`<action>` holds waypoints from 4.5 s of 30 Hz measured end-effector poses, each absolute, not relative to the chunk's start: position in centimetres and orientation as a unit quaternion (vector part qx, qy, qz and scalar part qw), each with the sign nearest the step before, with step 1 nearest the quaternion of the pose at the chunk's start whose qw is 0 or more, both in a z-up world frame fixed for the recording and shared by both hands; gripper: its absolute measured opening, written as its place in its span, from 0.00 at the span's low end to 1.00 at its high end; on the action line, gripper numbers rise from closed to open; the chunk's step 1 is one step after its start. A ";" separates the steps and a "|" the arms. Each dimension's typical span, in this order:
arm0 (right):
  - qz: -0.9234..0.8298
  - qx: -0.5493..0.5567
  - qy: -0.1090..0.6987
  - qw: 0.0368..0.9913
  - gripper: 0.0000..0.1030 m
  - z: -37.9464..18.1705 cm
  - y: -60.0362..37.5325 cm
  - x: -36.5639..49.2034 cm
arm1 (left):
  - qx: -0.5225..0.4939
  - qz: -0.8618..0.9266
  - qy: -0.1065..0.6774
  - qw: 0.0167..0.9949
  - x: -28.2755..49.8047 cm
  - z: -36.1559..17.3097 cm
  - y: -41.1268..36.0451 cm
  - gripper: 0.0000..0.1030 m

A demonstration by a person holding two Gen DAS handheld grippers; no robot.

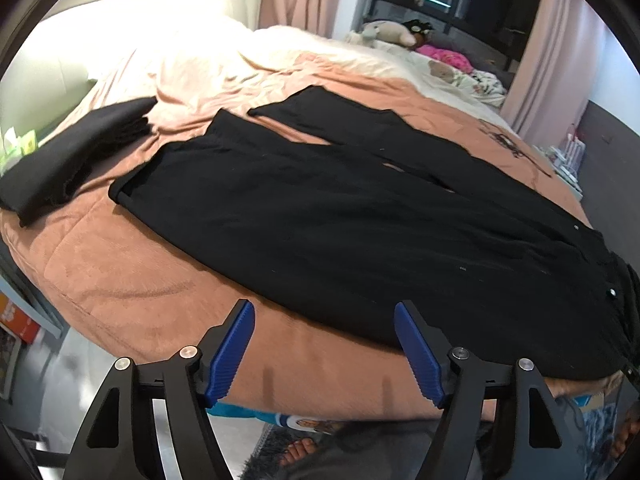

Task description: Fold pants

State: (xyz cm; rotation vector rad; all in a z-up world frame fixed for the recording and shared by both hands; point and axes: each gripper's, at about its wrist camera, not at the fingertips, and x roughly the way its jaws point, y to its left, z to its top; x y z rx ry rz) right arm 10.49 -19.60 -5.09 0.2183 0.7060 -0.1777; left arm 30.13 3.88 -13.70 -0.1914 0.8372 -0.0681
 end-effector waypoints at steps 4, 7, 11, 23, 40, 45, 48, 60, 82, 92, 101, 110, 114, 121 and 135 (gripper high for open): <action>-0.109 0.135 0.346 0.922 0.90 -5.4 -22.2 10.4 | -0.104 -0.013 0.416 0.903 31.8 -14.7 5.7 0.68; -0.127 0.157 0.344 0.917 0.90 -5.8 -23.8 10.0 | -0.110 0.005 0.423 0.900 32.9 -15.4 7.1 0.67; -0.151 0.187 0.337 0.910 0.90 -6.1 -26.2 8.7 | -0.127 0.030 0.428 0.894 34.0 -16.0 9.2 0.67; -0.183 0.272 0.320 0.889 0.89 -7.9 -32.6 8.4 | -0.158 0.074 0.443 0.879 35.7 -16.8 13.1 0.67; -0.143 0.293 0.312 0.892 0.29 -9.2 -36.2 10.8 | -0.182 0.102 0.441 0.873 37.0 -16.3 16.7 0.61; -0.145 0.287 0.305 0.896 0.07 -8.7 -36.8 9.7 | -0.188 0.097 0.446 0.870 37.6 -16.6 17.1 0.53; -0.139 0.295 0.302 0.896 0.07 -9.1 -37.2 9.1 | -0.195 0.097 0.444 0.869 38.0 -16.6 17.7 0.50; -0.131 0.309 0.272 0.902 0.05 -9.4 -37.0 7.4 | -0.237 0.114 0.444 0.857 38.3 -16.9 21.2 0.50; -0.122 0.354 0.275 0.885 0.03 -12.0 -38.9 8.8 | -0.228 0.152 0.417 0.866 41.8 -15.3 20.8 0.06; -0.124 0.336 0.230 0.905 0.02 -7.4 -37.6 8.0 | -0.189 0.134 0.366 0.901 42.4 -9.4 19.1 0.04; -0.123 0.321 0.207 0.916 0.01 -4.0 -38.1 9.5 | -0.175 0.114 0.336 0.919 46.0 -5.1 18.1 0.03; -0.135 0.320 0.203 0.915 0.01 -2.6 -38.6 12.6 | -0.151 0.095 0.310 0.934 52.1 -1.0 15.5 0.03; -0.144 0.313 0.206 0.916 0.01 -1.9 -38.8 15.0 | -0.136 0.089 0.299 0.940 55.1 0.6 14.1 0.03; -0.159 0.300 0.225 0.913 0.01 -1.1 -38.9 19.4 | -0.104 0.092 0.306 0.942 60.4 0.6 11.7 0.03; -0.197 0.281 0.275 0.898 0.01 -0.3 -40.7 32.6 | -0.065 0.096 0.362 0.925 72.8 -5.1 7.4 0.03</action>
